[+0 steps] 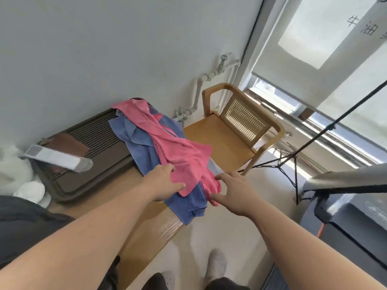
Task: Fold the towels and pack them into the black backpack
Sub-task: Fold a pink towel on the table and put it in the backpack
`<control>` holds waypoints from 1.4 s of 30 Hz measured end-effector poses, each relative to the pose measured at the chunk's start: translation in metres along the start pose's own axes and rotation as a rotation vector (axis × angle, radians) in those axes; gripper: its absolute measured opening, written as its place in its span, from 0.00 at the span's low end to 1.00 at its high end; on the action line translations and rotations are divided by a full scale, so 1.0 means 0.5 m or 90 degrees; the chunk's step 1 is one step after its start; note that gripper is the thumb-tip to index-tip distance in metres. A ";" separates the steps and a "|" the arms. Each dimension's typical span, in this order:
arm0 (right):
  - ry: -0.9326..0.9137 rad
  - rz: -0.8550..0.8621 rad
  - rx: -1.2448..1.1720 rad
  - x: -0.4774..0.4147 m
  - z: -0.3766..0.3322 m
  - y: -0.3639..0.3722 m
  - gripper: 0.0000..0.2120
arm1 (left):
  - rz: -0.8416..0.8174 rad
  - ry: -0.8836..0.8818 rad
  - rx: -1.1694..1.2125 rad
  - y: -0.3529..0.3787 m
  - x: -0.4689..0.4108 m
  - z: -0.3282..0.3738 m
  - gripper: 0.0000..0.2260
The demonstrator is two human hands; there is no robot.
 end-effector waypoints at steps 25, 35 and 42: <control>-0.343 -0.167 -0.046 -0.525 -0.023 0.019 0.08 | 0.149 -0.441 0.516 0.074 -0.075 0.014 0.26; -0.439 -0.242 -0.335 -0.252 -0.135 -0.037 0.11 | 0.191 -0.311 0.919 0.009 -0.083 0.072 0.02; -0.416 -0.085 -0.259 -0.283 -0.140 -0.033 0.12 | 0.385 -0.279 0.647 -0.023 -0.030 0.013 0.14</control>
Point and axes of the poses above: each hand's wrist, its own x-axis away from the middle knuckle, its own y-axis out of the palm, z = x × y, the point moved 4 cm from there along -x, towards the middle knuckle, and after that the axes turned 7 degrees about -y, right-handed, at the moved point
